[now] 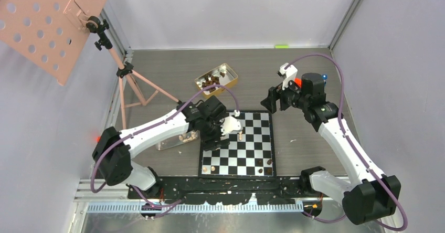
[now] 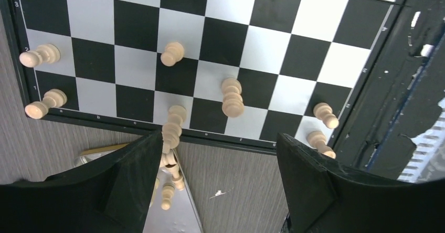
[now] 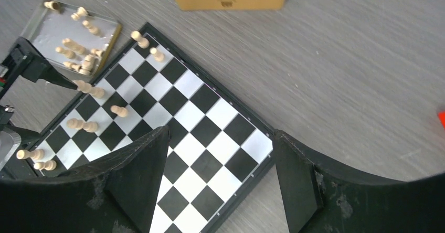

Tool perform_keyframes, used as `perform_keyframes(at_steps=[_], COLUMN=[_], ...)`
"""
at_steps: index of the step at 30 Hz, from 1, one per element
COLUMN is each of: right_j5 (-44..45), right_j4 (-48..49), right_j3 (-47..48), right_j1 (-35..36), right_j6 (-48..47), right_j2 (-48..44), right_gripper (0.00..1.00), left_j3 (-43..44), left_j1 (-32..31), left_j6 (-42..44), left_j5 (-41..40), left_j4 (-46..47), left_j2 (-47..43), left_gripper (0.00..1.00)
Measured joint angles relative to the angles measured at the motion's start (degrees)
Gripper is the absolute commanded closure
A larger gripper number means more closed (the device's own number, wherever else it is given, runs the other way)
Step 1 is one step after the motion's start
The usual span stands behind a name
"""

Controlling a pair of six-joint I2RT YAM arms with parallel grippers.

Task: Set up the chess pieces on the board

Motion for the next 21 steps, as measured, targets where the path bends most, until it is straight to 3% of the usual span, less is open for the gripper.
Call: perform_keyframes(at_steps=[21], right_j5=[-3.6], right_j4=[-2.2], right_j3=[-2.0], right_j1=[-2.4], right_j6=[-0.5], right_j2=[0.0], right_gripper=[0.25], left_j3=[3.8], left_j1=[-2.6], left_j6=[-0.1], left_j5=[-3.1], left_j4=[2.4], left_j2=[9.8], left_gripper=[0.30])
